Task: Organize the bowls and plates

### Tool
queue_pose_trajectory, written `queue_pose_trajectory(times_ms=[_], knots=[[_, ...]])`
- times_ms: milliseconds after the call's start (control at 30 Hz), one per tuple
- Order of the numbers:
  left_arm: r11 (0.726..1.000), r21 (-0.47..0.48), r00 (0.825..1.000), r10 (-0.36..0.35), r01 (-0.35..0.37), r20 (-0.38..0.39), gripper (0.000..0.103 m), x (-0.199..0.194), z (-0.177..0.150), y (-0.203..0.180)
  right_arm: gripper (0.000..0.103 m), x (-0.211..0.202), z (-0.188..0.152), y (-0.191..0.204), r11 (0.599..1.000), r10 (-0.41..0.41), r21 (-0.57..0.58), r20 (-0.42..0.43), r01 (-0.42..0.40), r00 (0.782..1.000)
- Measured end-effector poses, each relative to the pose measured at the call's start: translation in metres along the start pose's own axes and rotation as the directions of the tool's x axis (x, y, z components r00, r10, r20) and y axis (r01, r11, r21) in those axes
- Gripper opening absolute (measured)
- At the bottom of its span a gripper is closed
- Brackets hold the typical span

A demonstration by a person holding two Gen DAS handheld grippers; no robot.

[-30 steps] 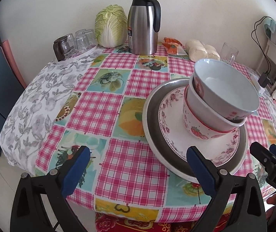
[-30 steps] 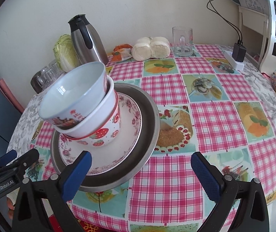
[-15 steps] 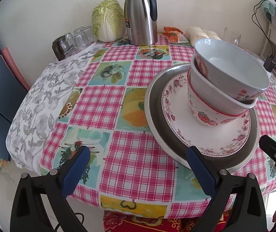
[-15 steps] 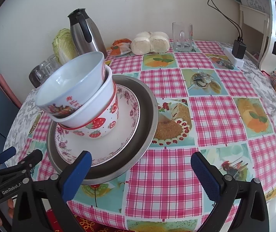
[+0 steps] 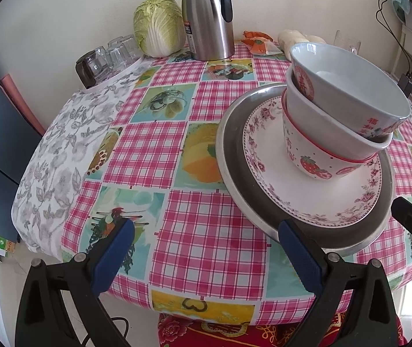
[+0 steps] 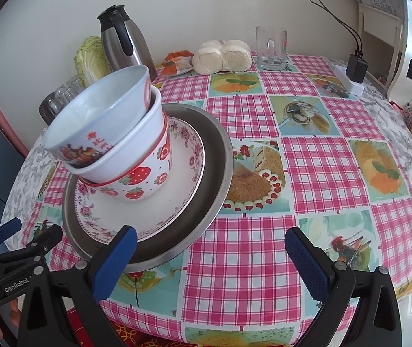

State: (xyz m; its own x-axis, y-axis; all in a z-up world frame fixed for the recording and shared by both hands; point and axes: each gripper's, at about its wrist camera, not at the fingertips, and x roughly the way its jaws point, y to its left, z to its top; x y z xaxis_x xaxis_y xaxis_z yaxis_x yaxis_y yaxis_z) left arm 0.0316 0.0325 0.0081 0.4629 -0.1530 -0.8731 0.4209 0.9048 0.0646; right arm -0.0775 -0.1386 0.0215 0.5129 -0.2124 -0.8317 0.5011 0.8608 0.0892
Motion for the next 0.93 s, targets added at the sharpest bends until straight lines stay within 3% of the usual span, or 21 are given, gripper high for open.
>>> queue_pose_trajectory(times_ms=[633,767,933], knots=[[1.0,0.007,1.0,0.016,-0.015,-0.016,0.1,0.0035,-0.001,-0.0015,0.103,0.0043,-0.0019,-0.0025,1.0,-0.005,0.007,-0.014,0.005,1.0],[1.0,-0.006,1.0,-0.013,0.013,0.027,0.1,-0.0041,-0.0013,0.0014,0.103,0.0045,-0.002,-0.0029,1.0,-0.004,0.008,-0.015,0.004,1.0],[1.0,-0.018,1.0,-0.003,0.003,0.025,0.1,-0.0033,0.0,0.0038,0.103,0.0053,-0.0021,-0.0036,1.0,-0.004,0.009,-0.018,0.004,1.0]])
